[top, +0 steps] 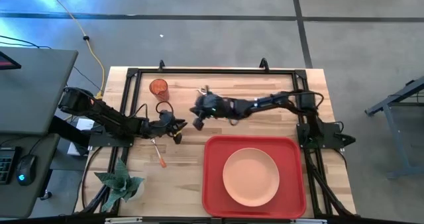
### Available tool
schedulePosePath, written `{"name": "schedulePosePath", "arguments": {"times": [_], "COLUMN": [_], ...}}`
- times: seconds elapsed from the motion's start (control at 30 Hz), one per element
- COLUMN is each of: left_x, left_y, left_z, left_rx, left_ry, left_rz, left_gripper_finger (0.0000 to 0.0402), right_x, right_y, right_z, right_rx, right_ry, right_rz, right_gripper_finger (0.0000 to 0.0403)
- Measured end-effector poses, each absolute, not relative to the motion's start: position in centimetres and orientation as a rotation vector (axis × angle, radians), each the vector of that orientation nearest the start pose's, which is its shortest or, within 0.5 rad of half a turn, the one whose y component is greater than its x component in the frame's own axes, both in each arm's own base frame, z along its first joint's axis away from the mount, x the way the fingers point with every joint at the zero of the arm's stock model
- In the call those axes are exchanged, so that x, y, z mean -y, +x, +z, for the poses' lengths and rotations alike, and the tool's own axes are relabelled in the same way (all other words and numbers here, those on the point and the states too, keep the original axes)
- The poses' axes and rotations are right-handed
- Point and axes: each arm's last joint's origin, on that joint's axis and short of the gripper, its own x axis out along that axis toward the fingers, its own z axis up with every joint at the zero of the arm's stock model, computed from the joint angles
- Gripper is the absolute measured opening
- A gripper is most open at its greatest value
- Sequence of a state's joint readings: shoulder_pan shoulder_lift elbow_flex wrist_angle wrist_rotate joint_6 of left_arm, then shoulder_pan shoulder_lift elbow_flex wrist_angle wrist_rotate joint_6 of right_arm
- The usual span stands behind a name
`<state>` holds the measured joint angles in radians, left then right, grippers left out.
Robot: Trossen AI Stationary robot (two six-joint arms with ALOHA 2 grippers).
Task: Pick and place plate/cup/fork/spoon on tray
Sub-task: Put the orange spoon on the red tray to the left of the orange plate
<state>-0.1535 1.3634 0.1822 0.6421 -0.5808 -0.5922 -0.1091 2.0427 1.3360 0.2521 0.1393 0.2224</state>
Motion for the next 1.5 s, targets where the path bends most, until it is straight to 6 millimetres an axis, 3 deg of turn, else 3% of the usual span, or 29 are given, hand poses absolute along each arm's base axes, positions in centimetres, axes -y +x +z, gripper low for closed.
{"name": "schedulePosePath", "arguments": {"times": [0.2, 0.37, 0.6, 0.9, 1.07, 1.33, 1.5], "left_x": [1.4, 1.4, 1.4, -3.2, -6.1, -9.0, -10.5], "left_y": [19.5, 20.8, 23.9, 27.1, 27.5, 26.8, 26.9], "left_z": [11.2, 12.4, 14.2, 17.5, 18.8, 18.8, 18.5], "left_rx": [-0.355, -0.342, -0.363, -0.550, -0.536, -0.528, -0.487], "left_ry": [-0.395, -0.323, -0.208, -0.110, -0.085, -0.146, -0.160], "left_rz": [0.534, 0.514, 0.478, 0.493, 0.504, 0.536, 0.584], "left_gripper_finger": [0.0079, 0.0083, 0.0138, 0.0184, 0.0185, 0.0173, 0.0173], "right_x": [4.4, 4.7, 3.5, 3.4, 3.9, 3.7, 3.7], "right_y": [39.2, 35.8, 35.0, 34.7, 34.0, 32.9, 33.2], "right_z": [17.6, 15.1, 13.8, 13.5, 13.7, 16.8, 16.9], "right_rx": [-0.291, -0.329, -0.373, -0.439, -0.494, -0.469, -0.422], "right_ry": [0.234, 0.375, 0.381, 0.335, 0.293, 0.228, 0.260], "right_rz": [-0.400, -0.486, -0.426, -0.412, -0.513, -0.566, -0.559], "right_gripper_finger": [0.0002, 0.0002, 0.0002, 0.0002, 0.0002, 0.0002, 0.0002]}}
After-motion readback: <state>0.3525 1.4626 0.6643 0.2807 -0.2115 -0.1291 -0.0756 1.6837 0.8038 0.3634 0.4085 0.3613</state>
